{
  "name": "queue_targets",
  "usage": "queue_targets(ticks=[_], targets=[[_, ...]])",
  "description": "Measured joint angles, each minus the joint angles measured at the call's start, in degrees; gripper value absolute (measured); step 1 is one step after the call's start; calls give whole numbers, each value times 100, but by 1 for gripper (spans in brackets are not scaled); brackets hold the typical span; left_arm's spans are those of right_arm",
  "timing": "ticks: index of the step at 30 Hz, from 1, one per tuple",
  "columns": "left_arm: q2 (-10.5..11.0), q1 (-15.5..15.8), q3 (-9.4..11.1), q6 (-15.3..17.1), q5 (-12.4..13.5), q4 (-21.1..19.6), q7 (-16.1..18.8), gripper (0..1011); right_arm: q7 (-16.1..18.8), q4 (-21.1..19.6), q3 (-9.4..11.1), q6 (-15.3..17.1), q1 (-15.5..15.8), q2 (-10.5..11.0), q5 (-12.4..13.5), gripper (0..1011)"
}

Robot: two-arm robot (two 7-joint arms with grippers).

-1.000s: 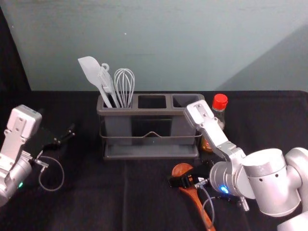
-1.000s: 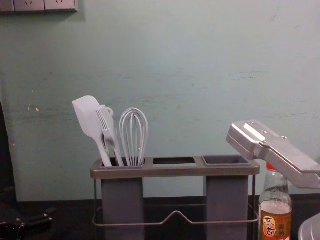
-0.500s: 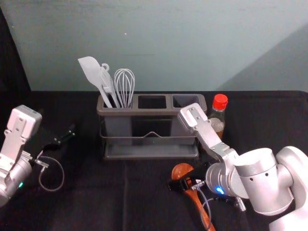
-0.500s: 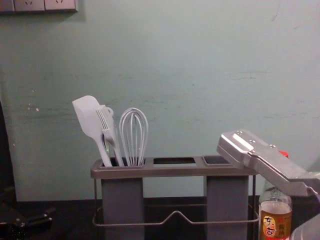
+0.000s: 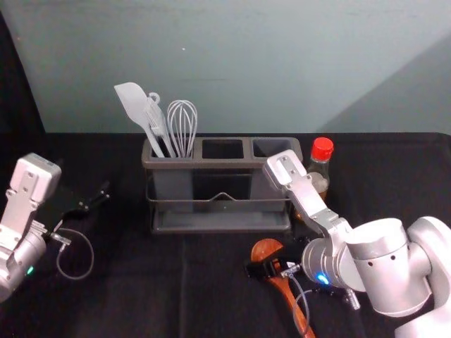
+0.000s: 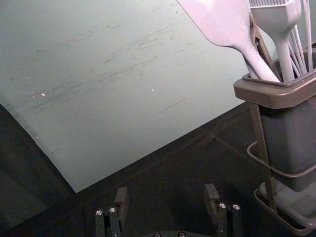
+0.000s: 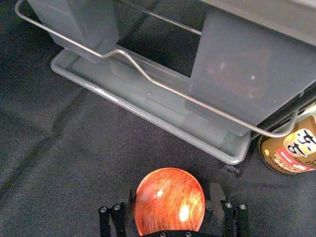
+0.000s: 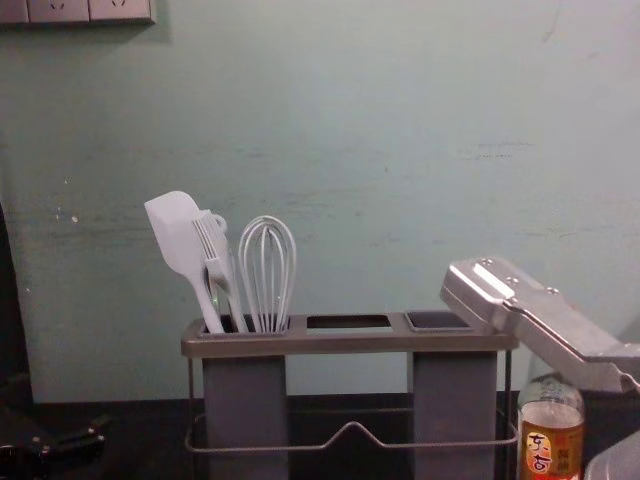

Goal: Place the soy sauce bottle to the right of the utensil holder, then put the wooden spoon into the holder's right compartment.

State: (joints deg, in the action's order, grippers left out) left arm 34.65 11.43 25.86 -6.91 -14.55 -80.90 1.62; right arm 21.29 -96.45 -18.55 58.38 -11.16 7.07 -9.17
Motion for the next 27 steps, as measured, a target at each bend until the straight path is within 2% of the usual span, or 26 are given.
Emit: queue_targets(ticks=[3,10,13,14,15,17,20,22,23,24,25,27], targets=[[0,0,0,0,0,0,0,1011,23,19,5,-20,2,-11,-24,1003],[0,0,0,0,0,0,0,1011,74,39,32,-33,17,-63,-145,848],[0,0,0,0,0,0,0,1011,91,-53,49,2,42,-62,-170,841],[0,0,0,0,0,0,0,1011,110,-155,70,18,80,-54,-182,841],[0,0,0,0,0,0,0,1011,158,-445,118,40,188,-14,-187,840],[0,0,0,0,0,0,0,1011,174,-564,134,47,230,2,-187,841],[0,0,0,0,0,0,0,1012,253,-1042,191,46,429,87,-187,840],[0,0,0,0,0,0,0,1011,322,-1420,229,-55,618,174,-185,841],[0,0,0,0,0,0,0,1011,322,-1420,229,-55,618,174,-185,841],[0,0,0,0,0,0,0,1011,536,-1828,327,-329,863,319,-74,841],[0,0,0,0,0,0,0,1011,618,-1935,370,-442,944,371,-17,840],[0,0,0,0,0,0,0,1012,883,-2302,570,-1017,1269,579,272,841]])
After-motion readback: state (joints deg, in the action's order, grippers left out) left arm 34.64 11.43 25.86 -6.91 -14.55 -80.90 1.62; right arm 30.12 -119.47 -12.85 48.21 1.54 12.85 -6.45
